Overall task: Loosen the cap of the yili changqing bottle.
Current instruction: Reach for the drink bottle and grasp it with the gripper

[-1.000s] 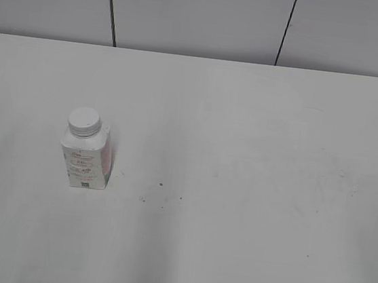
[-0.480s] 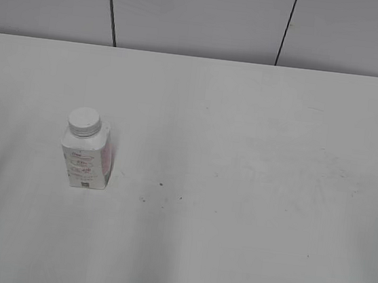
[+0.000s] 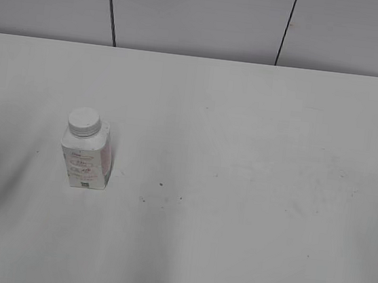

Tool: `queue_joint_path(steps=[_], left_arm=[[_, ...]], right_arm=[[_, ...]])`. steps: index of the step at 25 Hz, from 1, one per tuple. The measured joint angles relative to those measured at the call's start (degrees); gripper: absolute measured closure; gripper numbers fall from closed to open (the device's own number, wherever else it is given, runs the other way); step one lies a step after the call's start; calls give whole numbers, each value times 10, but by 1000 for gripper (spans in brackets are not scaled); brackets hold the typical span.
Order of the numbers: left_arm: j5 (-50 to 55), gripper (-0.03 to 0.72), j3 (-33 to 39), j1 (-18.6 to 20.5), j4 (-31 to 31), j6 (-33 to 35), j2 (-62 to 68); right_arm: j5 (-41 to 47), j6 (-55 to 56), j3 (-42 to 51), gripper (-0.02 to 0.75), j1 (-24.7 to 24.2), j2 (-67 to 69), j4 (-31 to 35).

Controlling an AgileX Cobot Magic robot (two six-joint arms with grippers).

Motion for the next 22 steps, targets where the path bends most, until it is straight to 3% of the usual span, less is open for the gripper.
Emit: queue_joint_path(steps=[8,13,17,22], left_arm=[[-56,251,0,32,72,-10,87],[-168,281,0,116,175,-124,160],[-295,288,-1,202,336,-226,221],[-474,291,-59,294,641,-315,311]], right_arm=[[0,0,0,152,0,0,0],[0,0,0,152,0,0,0],[0,0,0,152,0,0,0],[0,0,0,152,0,0,0]])
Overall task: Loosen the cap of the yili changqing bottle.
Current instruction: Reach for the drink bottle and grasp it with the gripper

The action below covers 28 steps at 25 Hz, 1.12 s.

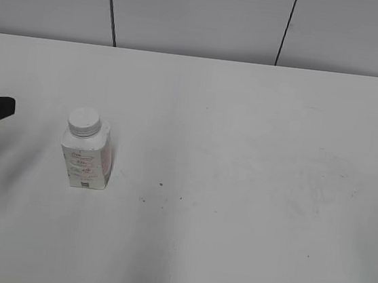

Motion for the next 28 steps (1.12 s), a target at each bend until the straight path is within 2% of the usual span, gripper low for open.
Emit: queue_joint_path(steps=[1,4,9,14,20,25,28], left_arm=[[-20,291,-22,8,51,-21,20],[-39,291,-69,15,149,-50,61],[-31,291,-81,18,200,-60,80],[-117,291,-137,18,288,-61,111],[-132,276,-191,12,303,-79,205],[-133,205,-220,8,307,-84,250],[-133,184,-240,-7,307,-88,270]], right_arm=[[0,0,0,152,0,0,0],[0,0,0,152,0,0,0],[0,0,0,152,0,0,0],[0,0,0,152,0,0,0],[0,0,0,152,0,0,0],[0,0,0,152,0,0,0],[0,0,0,152,0,0,1]])
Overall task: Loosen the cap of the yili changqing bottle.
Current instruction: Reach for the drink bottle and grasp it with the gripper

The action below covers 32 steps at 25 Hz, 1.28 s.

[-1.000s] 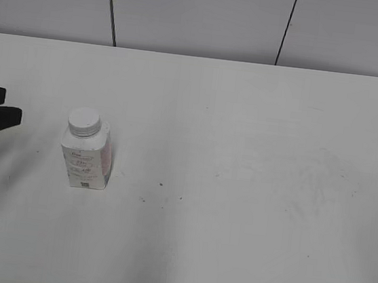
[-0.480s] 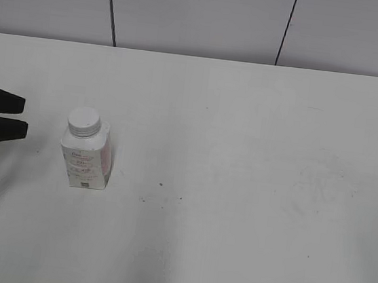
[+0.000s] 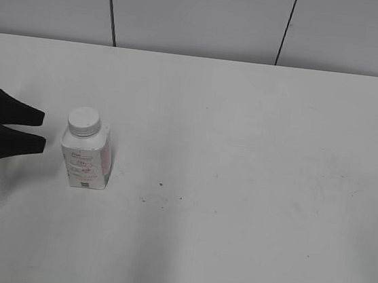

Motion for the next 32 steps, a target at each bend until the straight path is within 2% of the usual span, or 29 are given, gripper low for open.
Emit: queue_joint_path(steps=[10,22,24,29,32], left_arm=[[-2,176,-35,-76,1,-1,63],[-1,179,-56,-115,-5,-1,80],[0,202,-56,-120,-4,-1,80],[3,330,-56,-122,0,-1,80],[6,344,-56,-125,0,-1,80]], right_arm=[[0,0,0,152,0,0,0],[0,0,0,152,0,0,0],[0,0,0,152,0,0,0],[0,0,0,152,0,0,0],[0,0,0,152,0,0,0]])
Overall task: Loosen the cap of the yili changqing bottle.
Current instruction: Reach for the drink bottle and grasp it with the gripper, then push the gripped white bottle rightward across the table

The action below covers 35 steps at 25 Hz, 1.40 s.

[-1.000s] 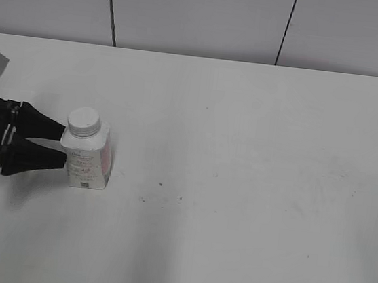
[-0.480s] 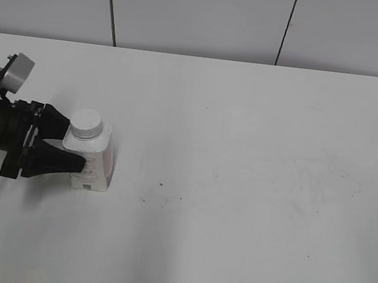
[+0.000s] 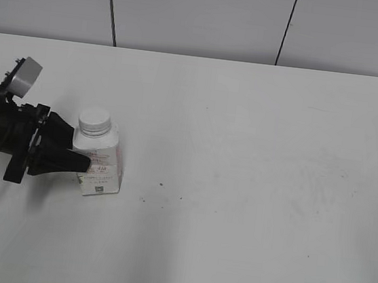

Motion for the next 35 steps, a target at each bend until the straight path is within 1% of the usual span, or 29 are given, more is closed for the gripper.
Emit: queue_joint_path(steps=[6,11,13,16,20,23,27,29,31,35], left_arm=[[1,345,0,-26,0,0,0],[6,348,0,-64,-12,0,0],[8,353,-2,-85,-25,6,0],[10,354,-12,-119,-52,33,0],[10,354,-32,-166,-90,46,0],[20,358,-41,-198,-136,57,0],[44,359,-42,-235,-198,100,0],[52,360,-42,-248,-218,108,0],[64,362,-42,-256,-225,110,0],[89,363,-42,-258,-228,111,0]], right_arm=[[0,0,0,152,0,0,0],[0,0,0,152,0,0,0],[0,0,0,152,0,0,0],[0,0,0,152,0,0,0],[0,0,0,152,0,0,0],[0,0,0,152,0,0,0],[0,0,0,152,0,0,0],[0,0,0,152,0,0,0],[0,0,0,152,0,0,0],[0,0,0,152,0,0,0]])
